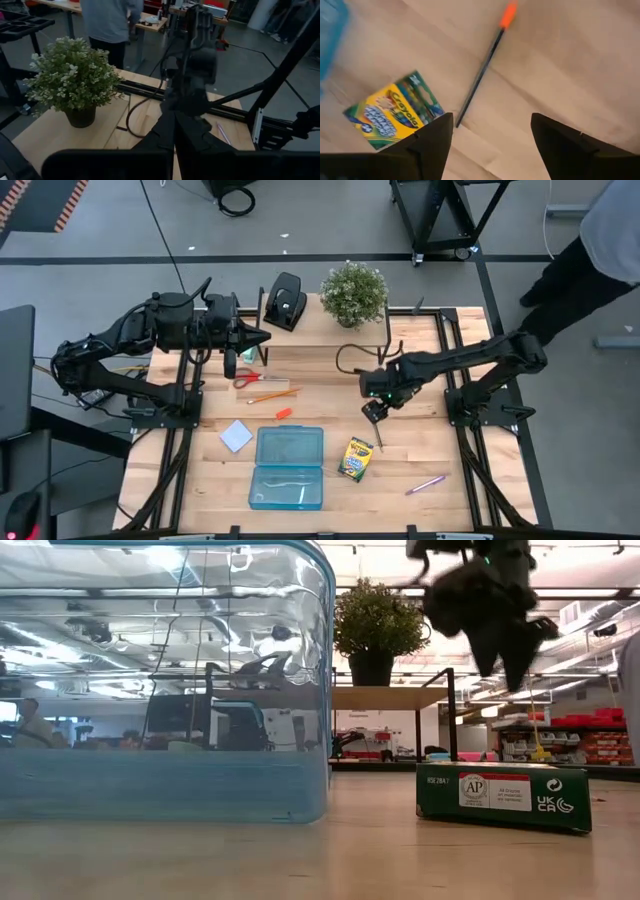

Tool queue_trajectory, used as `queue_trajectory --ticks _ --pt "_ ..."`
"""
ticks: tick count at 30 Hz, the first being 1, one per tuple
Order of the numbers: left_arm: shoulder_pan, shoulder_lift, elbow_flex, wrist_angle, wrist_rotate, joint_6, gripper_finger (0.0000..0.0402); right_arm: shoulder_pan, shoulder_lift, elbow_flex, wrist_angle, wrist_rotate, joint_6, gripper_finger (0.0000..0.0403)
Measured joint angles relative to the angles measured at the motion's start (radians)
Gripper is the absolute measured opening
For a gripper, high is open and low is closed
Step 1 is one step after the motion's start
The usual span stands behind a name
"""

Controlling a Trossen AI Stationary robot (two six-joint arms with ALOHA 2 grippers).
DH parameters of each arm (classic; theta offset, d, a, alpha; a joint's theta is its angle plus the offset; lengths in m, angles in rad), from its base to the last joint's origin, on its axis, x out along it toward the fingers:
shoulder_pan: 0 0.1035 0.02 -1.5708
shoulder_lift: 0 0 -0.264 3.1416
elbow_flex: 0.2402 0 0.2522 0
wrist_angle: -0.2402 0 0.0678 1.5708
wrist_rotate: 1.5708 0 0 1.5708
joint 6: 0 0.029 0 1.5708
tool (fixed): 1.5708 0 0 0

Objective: Pack school essentials
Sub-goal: Put the black pencil into the blue supply box

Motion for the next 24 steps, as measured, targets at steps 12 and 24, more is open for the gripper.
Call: queue_trajectory --ticks 12,24 --pt "0.000 0.000 0.000 -0.006 0.038 0.002 0.0022 0.002 0.011 -0.240 0.384 0.018 0.186 0.0262" --pt "0.000 0.000 -0.001 -0.005 0.038 -0.011 0.0017 0.080 0.183 -0.217 0.410 0.060 0.172 0.0232"
